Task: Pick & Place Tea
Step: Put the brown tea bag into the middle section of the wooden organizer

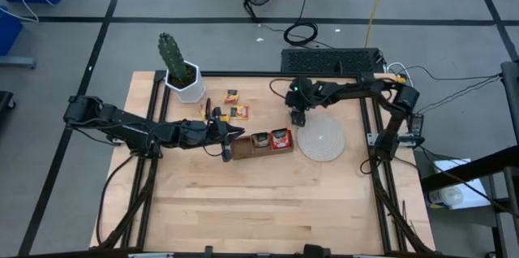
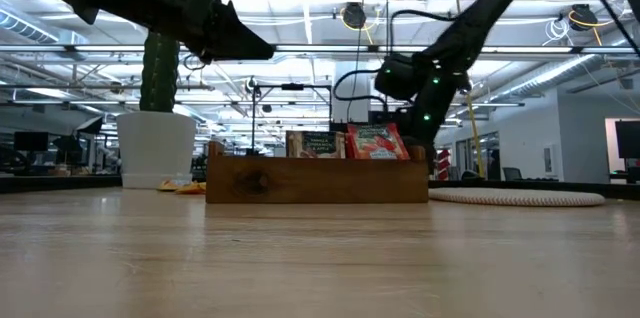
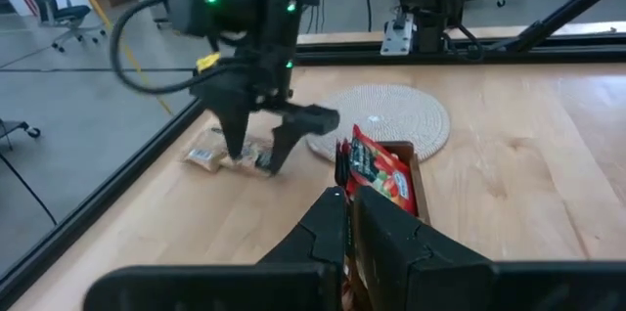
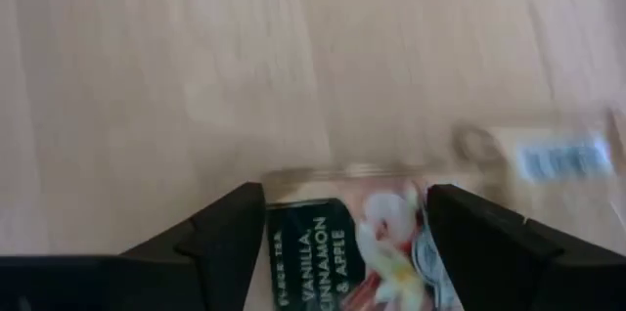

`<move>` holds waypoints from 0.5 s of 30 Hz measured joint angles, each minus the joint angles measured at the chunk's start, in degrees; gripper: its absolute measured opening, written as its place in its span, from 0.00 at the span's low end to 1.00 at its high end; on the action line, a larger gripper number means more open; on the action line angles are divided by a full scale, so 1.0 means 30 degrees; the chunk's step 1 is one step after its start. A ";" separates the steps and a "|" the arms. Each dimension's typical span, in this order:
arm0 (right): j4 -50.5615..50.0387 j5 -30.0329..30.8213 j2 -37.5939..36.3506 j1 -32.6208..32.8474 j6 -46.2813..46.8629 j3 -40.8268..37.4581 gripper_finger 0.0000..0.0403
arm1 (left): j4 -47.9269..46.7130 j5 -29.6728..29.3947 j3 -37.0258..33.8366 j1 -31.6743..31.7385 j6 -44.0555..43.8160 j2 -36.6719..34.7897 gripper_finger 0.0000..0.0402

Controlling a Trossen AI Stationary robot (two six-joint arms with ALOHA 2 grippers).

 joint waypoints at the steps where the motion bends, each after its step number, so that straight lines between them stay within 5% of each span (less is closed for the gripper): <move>1: -0.0442 -0.0189 0.0283 -0.0108 0.0236 0.0132 0.65 | 0.0027 0.0000 0.0000 0.0000 -0.0008 0.0000 0.08; 8: -0.1628 -0.0454 0.0655 -0.0172 0.1794 0.0269 0.50 | -0.0045 0.0000 0.0000 0.0011 -0.0022 0.0000 0.08; 15: -0.2479 -0.0359 0.0450 -0.0053 0.2366 0.0247 0.16 | -0.0039 0.0000 0.0000 0.0022 0.0395 0.0000 0.08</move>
